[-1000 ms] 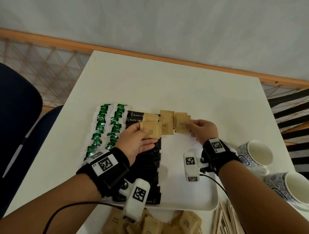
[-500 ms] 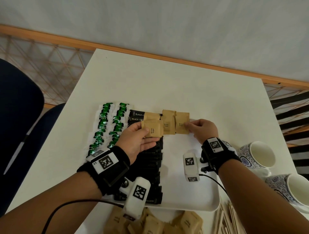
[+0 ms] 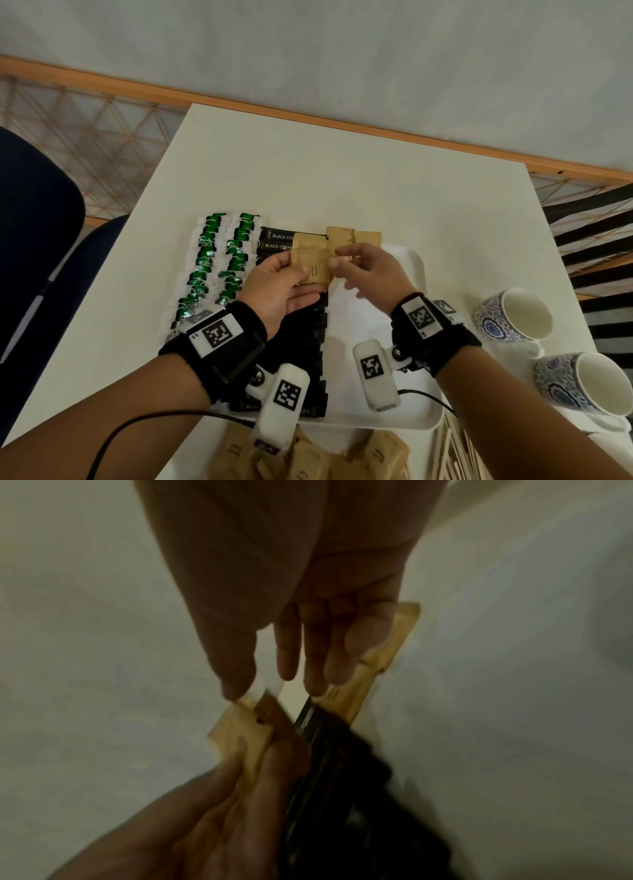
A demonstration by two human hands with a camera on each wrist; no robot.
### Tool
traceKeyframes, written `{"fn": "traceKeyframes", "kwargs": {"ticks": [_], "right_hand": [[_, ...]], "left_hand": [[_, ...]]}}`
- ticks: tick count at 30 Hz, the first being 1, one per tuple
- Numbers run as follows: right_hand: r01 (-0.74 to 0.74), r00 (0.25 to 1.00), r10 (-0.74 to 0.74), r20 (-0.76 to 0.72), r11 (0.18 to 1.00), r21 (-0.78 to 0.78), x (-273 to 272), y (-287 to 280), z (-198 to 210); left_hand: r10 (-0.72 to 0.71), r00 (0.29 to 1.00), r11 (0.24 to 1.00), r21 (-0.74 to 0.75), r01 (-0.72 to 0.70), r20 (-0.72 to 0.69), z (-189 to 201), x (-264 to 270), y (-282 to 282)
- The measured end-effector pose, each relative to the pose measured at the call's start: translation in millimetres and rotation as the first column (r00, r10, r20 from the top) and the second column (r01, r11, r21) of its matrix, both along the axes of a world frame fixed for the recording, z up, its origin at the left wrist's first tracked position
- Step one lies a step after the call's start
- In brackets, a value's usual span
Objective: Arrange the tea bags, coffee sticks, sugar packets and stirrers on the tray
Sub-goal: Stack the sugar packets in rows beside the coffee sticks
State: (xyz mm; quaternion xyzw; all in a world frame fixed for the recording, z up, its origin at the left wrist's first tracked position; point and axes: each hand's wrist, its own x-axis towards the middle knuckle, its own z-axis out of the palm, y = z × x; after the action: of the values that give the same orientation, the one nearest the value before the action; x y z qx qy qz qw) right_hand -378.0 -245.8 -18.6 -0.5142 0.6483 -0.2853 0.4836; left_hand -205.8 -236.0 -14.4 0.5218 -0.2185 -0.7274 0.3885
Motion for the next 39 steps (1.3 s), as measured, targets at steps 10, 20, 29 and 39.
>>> {"fn": "traceKeyframes", "kwargs": {"ticks": [10,20,29,39], "right_hand": [[-0.101,0.99,0.096,0.104,0.993,0.053,12,2,10],[0.041,0.934,-0.079,0.347,0.992,0.118,5,6,10],[0.242,0.964,-0.249,0.094,0.967,0.072,-14,6,-7],[0.244,0.969,-0.24,-0.054,0.964,0.106,-9,0,-20]], "left_hand": [[0.057,0.995,0.998,-0.038,-0.054,0.082,-4,7,2],[0.001,1.0,1.0,-0.02,-0.001,0.02,1,4,1],[0.171,0.985,0.984,-0.041,-0.171,-0.012,1,11,-4],[0.197,0.978,0.98,-0.031,-0.195,0.063,3,19,-4]]}}
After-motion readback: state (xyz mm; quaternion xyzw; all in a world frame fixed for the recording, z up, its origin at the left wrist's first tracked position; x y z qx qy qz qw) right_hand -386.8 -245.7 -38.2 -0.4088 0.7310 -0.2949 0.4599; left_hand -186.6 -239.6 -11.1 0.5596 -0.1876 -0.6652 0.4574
